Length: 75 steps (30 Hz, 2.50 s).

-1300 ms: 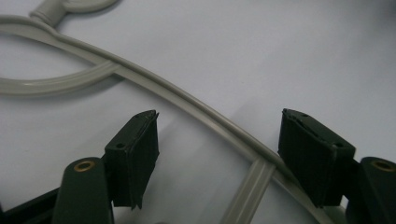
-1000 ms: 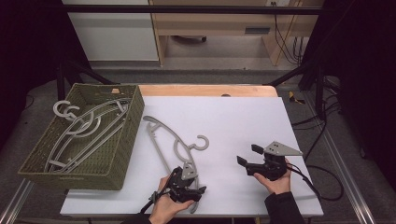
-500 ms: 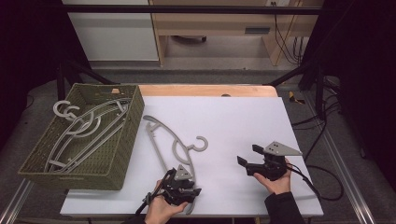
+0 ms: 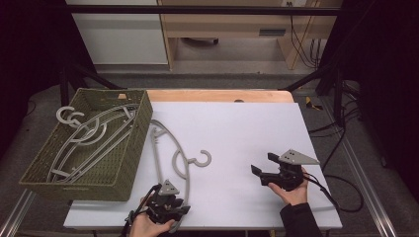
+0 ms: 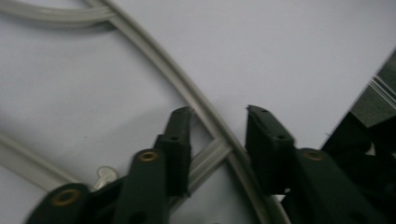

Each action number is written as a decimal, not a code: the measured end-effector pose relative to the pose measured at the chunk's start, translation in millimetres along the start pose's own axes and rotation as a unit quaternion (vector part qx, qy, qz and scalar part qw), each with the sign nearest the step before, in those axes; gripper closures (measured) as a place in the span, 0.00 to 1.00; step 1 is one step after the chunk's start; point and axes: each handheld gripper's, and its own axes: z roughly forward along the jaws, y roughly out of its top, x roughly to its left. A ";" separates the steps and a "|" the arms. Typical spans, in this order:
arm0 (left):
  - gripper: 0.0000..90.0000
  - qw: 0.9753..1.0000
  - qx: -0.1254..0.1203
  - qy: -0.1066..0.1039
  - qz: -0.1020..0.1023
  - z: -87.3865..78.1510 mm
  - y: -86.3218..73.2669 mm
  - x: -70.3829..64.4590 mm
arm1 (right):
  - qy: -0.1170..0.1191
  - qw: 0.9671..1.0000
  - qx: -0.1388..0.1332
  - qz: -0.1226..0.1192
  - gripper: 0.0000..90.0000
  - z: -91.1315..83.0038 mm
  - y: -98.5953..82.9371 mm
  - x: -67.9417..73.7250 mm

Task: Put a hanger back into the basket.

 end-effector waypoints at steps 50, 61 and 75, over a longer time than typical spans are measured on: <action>0.73 0.994 0.038 0.016 0.102 24.2 42.2 4.1 | -0.002 1.000 -0.013 0.011 0.19 -7.2 3.4 -3.7; 0.75 0.994 0.041 0.029 0.094 26.3 42.7 1.6 | -0.005 1.000 -0.012 0.012 0.07 -8.7 4.0 -5.2; 0.90 0.994 0.063 0.052 0.071 25.8 47.0 -4.0 | -0.015 0.999 -0.021 0.023 0.05 -15.7 4.5 -10.6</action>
